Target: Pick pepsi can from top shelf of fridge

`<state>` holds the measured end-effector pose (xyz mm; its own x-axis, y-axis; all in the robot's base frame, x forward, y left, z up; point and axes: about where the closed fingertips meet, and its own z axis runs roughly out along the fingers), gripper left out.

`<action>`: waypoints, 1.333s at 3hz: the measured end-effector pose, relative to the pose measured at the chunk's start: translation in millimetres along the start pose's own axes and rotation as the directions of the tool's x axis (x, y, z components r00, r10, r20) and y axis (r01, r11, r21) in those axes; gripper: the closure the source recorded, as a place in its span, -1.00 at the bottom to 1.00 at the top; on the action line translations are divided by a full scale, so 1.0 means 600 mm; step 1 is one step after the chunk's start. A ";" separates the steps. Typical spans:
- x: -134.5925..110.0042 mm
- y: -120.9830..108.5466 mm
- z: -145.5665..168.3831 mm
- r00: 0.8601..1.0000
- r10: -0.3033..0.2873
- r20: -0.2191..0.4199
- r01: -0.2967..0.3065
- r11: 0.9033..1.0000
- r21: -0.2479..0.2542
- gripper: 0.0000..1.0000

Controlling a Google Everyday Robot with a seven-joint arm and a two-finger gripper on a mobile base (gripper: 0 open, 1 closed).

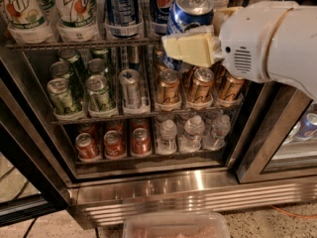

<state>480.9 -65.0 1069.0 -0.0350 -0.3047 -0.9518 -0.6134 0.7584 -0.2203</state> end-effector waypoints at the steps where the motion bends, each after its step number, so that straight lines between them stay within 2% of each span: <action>1: 0.018 0.010 0.004 0.999 0.032 -0.028 -0.036 0.987 -0.158 1.00; 2: 0.033 0.011 0.001 0.998 0.046 -0.046 -0.058 0.950 -0.308 1.00; 3: 0.026 0.019 -0.014 0.999 0.003 -0.045 -0.023 0.896 -0.444 1.00; 4: 0.026 0.050 -0.033 0.998 -0.018 -0.060 -0.015 0.859 -0.511 1.00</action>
Offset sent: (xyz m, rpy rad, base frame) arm -0.0462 -0.0037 -0.0463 0.0229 0.3376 0.6212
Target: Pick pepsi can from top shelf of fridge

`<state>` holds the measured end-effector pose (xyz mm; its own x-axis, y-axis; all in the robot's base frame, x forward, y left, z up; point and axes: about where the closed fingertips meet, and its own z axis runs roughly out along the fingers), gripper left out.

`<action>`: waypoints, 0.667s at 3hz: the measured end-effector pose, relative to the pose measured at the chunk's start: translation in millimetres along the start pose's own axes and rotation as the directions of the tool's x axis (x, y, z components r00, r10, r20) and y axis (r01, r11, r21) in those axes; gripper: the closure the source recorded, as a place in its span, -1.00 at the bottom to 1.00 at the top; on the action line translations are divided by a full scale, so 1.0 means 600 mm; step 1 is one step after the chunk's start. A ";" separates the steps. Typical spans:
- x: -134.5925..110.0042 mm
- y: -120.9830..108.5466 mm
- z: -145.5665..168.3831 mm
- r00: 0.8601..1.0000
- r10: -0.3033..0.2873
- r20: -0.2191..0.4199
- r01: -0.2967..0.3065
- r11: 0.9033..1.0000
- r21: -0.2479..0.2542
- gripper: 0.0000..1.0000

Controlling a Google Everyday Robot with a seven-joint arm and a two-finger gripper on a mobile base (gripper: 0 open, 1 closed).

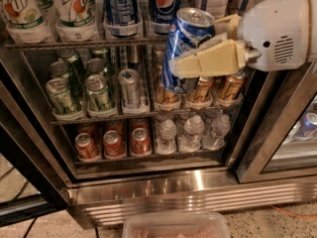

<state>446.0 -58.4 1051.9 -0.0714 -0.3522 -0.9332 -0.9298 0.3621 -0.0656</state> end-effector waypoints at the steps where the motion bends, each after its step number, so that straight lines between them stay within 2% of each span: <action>1: 0.000 0.000 0.000 1.000 0.000 0.000 0.000 1.000 0.000 1.00; 2: 0.003 0.037 0.019 1.000 -0.004 -0.025 0.001 0.996 -0.088 1.00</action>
Offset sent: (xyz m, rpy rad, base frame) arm -0.0386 0.0366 -0.0240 -0.0375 0.1103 0.2056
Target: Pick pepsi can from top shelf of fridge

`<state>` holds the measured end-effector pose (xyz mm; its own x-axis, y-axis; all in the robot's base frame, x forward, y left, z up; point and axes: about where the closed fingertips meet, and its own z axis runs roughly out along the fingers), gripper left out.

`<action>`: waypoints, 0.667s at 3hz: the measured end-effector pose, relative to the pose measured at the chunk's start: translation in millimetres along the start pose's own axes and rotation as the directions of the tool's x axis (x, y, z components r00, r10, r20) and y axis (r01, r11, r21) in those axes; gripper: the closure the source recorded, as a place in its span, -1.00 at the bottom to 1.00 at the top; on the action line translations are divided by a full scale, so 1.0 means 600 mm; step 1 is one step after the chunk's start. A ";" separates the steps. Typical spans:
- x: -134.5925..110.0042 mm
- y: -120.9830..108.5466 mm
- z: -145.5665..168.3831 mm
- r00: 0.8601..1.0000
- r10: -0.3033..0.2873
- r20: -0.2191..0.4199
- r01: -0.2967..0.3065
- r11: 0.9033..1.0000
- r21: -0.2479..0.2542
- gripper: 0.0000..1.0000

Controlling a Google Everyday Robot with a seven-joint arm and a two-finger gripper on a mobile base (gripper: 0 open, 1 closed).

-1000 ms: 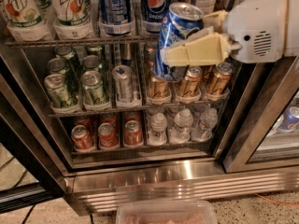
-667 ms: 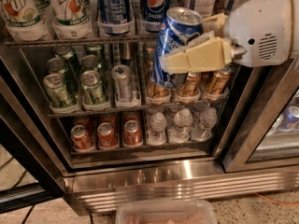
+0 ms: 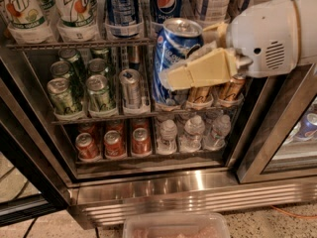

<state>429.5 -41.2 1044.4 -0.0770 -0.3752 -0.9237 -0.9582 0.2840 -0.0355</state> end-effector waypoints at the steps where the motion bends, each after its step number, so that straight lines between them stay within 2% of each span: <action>1: -0.006 0.041 0.027 0.999 -0.036 -0.035 0.031 0.990 -0.138 1.00; 2: -0.013 0.082 0.052 0.995 -0.078 -0.055 0.060 0.961 -0.270 1.00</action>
Offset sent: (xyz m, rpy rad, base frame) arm -0.0564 0.0631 -0.0127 -0.0861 0.1006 0.4362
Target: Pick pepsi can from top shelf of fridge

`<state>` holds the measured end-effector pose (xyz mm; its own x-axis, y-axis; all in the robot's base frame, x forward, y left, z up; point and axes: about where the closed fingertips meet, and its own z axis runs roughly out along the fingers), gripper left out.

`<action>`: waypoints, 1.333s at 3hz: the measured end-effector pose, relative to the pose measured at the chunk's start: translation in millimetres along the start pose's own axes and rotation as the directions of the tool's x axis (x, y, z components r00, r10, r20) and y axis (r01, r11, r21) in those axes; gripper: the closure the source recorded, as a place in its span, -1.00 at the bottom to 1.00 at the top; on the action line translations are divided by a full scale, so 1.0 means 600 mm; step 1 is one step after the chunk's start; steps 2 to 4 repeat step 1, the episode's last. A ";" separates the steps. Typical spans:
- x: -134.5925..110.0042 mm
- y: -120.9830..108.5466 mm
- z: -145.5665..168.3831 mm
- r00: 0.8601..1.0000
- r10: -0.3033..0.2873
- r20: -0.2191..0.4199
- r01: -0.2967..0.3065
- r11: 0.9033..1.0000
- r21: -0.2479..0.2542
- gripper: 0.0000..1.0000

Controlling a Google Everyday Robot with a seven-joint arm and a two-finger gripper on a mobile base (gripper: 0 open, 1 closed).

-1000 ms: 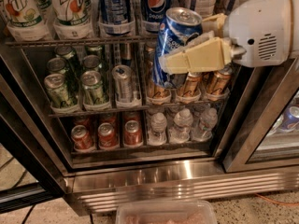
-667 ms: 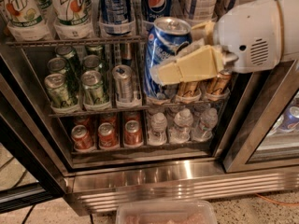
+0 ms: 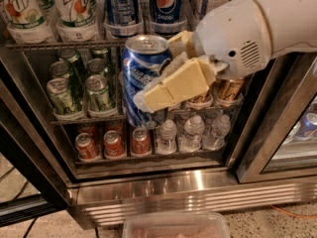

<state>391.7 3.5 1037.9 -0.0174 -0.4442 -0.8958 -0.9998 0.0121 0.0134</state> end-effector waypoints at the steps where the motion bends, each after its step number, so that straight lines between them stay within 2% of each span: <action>1: 0.000 0.005 0.002 1.000 -0.003 -0.004 0.003 1.000 -0.011 1.00; 4: 0.000 0.005 0.002 1.000 -0.003 -0.004 0.003 1.000 -0.011 1.00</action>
Offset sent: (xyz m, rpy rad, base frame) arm 0.0000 0.0000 0.0000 0.0000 0.0000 0.0000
